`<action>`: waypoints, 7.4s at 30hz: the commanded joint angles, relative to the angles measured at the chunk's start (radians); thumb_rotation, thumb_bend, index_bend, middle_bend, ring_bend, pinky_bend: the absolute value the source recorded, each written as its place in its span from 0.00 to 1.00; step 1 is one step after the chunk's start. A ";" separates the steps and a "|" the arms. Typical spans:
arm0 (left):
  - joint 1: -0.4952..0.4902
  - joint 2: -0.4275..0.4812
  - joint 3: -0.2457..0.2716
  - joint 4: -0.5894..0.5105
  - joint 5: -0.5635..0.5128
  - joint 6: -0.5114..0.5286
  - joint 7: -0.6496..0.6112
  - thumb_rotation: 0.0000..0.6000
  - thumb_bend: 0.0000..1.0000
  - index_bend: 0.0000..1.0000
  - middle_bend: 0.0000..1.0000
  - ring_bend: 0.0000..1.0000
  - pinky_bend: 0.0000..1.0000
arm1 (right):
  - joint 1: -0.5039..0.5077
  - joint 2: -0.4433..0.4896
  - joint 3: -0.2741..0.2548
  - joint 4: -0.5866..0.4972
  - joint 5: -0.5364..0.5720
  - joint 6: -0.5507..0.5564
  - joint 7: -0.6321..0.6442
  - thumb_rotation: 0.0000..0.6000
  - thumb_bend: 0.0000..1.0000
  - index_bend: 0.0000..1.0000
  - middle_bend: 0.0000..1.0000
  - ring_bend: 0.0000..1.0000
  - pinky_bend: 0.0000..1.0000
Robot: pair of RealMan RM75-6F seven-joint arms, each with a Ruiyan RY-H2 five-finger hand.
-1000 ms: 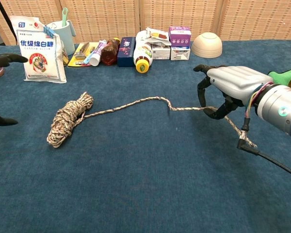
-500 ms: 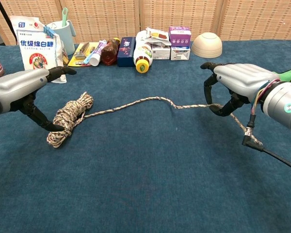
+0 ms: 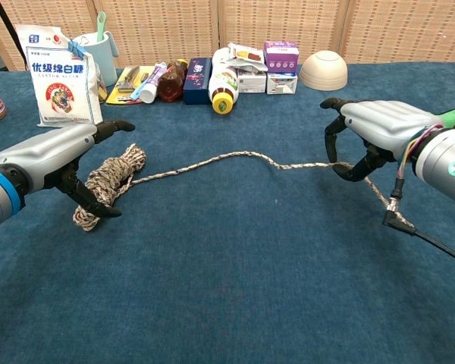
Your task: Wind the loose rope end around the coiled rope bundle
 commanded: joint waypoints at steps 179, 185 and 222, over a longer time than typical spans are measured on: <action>-0.322 -0.034 0.083 0.561 0.700 0.280 -0.855 1.00 0.57 0.76 0.64 0.59 0.74 | 0.332 0.231 0.186 0.040 0.427 -0.196 0.249 1.00 0.49 0.68 0.00 0.00 0.00; -0.337 -0.051 0.021 0.543 0.654 0.268 -0.755 1.00 0.57 0.77 0.64 0.59 0.74 | 0.290 0.225 0.131 -0.002 0.354 -0.168 0.260 1.00 0.49 0.68 0.00 0.00 0.00; -0.417 -0.263 -0.046 0.762 0.551 0.189 -0.552 1.00 0.57 0.77 0.65 0.60 0.74 | 0.067 0.323 0.002 -0.484 -0.033 0.074 0.243 1.00 0.49 0.69 0.00 0.00 0.00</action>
